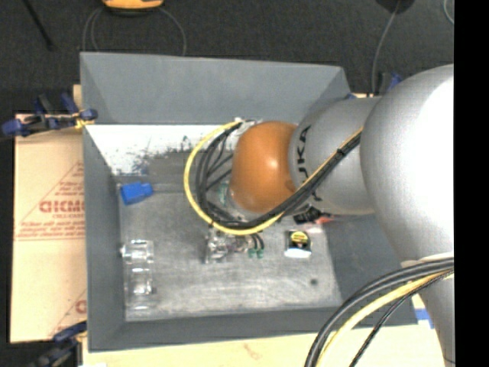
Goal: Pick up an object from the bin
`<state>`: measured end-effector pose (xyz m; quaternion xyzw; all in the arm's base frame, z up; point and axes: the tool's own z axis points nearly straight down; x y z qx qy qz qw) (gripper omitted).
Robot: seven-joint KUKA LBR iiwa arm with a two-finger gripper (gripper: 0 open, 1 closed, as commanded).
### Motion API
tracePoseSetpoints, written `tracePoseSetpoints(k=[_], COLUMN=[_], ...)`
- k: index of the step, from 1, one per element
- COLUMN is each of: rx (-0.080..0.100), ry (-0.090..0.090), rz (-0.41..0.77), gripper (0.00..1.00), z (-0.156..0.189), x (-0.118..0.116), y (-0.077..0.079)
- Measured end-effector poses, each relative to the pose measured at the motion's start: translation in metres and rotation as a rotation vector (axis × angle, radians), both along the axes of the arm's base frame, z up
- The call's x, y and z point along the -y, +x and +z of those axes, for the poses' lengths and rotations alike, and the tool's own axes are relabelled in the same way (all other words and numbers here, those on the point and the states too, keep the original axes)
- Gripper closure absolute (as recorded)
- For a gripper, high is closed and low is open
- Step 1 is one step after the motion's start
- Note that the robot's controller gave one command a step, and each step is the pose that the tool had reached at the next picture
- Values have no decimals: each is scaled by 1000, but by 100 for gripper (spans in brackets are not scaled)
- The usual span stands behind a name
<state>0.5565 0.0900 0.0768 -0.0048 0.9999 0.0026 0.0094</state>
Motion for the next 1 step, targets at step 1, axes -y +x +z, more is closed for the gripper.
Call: tracePoseSetpoints(k=[1], rx=[-6], ry=[-4], rz=[9], gripper=[100], z=[135], x=[1], y=[11])
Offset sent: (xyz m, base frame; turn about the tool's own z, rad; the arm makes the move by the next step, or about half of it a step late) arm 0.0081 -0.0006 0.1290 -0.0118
